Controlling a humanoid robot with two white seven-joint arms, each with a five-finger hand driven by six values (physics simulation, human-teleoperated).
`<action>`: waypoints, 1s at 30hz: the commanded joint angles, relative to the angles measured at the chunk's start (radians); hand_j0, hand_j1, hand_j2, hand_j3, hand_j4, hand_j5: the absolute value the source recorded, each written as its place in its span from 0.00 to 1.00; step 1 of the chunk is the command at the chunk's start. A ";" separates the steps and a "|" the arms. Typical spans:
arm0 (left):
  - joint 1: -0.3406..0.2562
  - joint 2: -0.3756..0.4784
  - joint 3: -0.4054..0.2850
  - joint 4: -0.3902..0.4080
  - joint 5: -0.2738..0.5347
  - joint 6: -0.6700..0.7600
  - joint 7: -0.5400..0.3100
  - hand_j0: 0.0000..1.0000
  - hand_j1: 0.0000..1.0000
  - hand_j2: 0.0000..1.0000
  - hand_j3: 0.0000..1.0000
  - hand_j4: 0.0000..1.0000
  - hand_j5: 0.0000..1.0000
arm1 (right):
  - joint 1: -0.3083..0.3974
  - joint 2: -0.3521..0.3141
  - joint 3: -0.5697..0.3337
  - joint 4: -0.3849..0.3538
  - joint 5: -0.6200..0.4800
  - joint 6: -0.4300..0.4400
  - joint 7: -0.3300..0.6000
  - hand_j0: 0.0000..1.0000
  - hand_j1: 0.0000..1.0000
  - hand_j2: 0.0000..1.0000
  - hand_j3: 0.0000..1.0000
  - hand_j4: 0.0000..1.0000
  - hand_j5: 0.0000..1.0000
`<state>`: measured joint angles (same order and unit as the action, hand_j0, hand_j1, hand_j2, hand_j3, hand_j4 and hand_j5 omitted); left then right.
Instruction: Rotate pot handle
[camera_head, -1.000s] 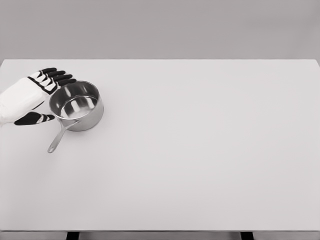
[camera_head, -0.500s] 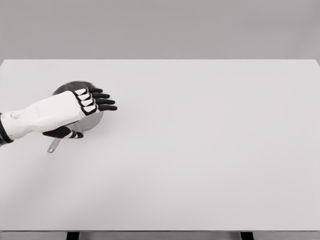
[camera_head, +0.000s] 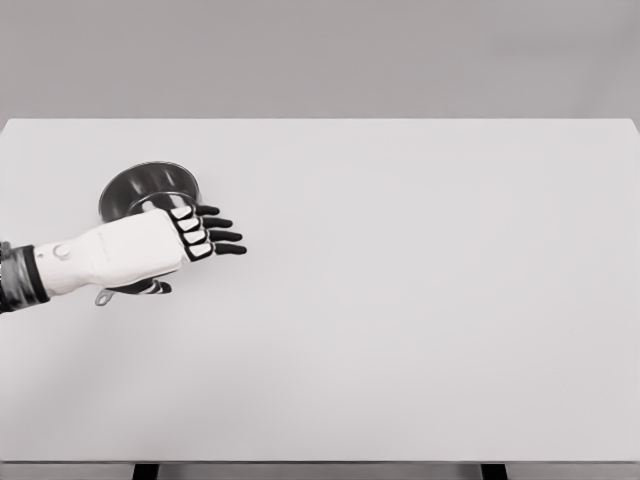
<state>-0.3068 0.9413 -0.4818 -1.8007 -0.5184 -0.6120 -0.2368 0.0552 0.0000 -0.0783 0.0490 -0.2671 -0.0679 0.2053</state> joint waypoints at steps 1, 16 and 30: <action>0.000 -0.010 0.000 0.000 -0.031 0.001 0.001 1.00 1.00 1.00 1.00 1.00 1.00 | 0.000 0.000 0.000 0.000 0.000 0.000 0.000 1.00 1.00 1.00 1.00 1.00 1.00; 0.006 -0.012 -0.005 0.014 -0.129 0.001 0.001 1.00 1.00 1.00 1.00 1.00 1.00 | 0.000 0.000 0.000 0.000 0.000 0.000 0.000 1.00 1.00 1.00 1.00 1.00 1.00; 0.008 -0.001 0.006 0.064 -0.175 0.001 0.001 1.00 1.00 1.00 1.00 1.00 1.00 | 0.000 0.000 0.000 0.000 0.000 -0.001 0.000 1.00 1.00 1.00 1.00 1.00 1.00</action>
<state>-0.2976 0.9362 -0.4772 -1.7441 -0.6940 -0.6119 -0.2368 0.0552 0.0000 -0.0783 0.0490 -0.2671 -0.0680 0.2053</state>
